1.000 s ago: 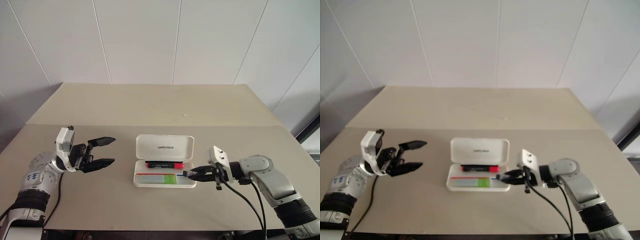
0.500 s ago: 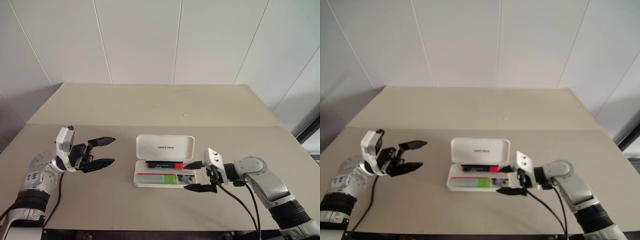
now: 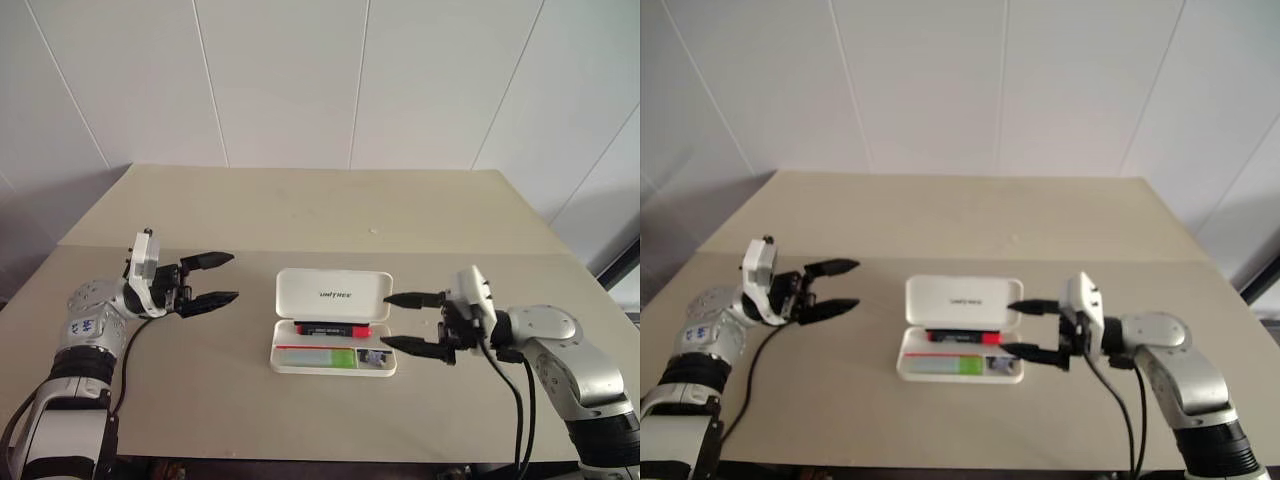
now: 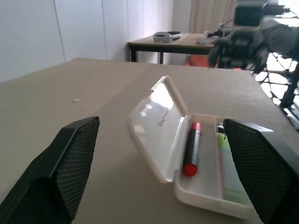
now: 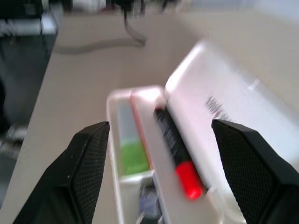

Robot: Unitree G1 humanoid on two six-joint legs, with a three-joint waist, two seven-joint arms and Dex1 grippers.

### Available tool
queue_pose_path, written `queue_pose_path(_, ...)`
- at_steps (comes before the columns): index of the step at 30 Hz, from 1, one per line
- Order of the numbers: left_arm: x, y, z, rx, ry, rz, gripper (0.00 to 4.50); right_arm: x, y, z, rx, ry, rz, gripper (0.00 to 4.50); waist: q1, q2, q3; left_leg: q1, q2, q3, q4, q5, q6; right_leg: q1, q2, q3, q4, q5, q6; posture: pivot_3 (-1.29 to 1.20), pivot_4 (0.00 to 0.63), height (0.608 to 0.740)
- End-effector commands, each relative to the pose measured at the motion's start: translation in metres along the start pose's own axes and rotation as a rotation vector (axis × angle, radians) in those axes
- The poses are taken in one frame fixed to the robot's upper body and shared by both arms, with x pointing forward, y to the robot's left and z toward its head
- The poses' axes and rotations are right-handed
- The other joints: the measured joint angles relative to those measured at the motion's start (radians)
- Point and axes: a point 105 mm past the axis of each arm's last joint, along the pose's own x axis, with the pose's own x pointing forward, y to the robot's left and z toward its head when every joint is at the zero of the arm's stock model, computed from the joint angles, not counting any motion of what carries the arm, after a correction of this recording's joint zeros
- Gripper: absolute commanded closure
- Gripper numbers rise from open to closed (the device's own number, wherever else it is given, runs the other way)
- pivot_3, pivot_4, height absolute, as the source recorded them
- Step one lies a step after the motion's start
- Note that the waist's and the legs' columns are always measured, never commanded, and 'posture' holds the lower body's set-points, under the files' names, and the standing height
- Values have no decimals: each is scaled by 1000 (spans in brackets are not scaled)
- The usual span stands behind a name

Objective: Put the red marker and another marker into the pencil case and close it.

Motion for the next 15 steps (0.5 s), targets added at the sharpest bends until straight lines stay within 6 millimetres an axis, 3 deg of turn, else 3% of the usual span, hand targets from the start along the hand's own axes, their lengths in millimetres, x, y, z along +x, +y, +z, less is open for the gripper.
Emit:
queue_pose_path(1,1,9,3,58,43,20,0,-21,-10,6,-37,-29,-63,40,-2,0,0,0,0,0,0,0,0,0,0,0,0,0,0,0,150,740)
queue_pose_path(6,7,16,5,80,44,24,0,-33,-13,-4,-40,26,-73,40,-4,0,0,-3,0,0,1,0,0,-3,0,0,1,0,0,0,150,740)
queue_pose_path(7,9,18,5,89,55,40,183,-34,-15,-4,-44,27,-83,8,-3,0,0,-4,0,0,2,0,0,-4,0,0,1,0,0,0,150,740)
queue_pose_path(9,13,27,-5,69,130,100,638,-34,-17,-5,-51,32,-97,0,-3,0,0,-6,0,-1,4,0,0,-5,0,0,2,0,1,0,150,740)
queue_pose_path(15,21,30,-18,72,219,114,2688,-34,-17,-7,-55,38,-102,0,-1,0,0,-7,-1,-1,8,0,1,-4,0,0,2,2,3,0,150,740)
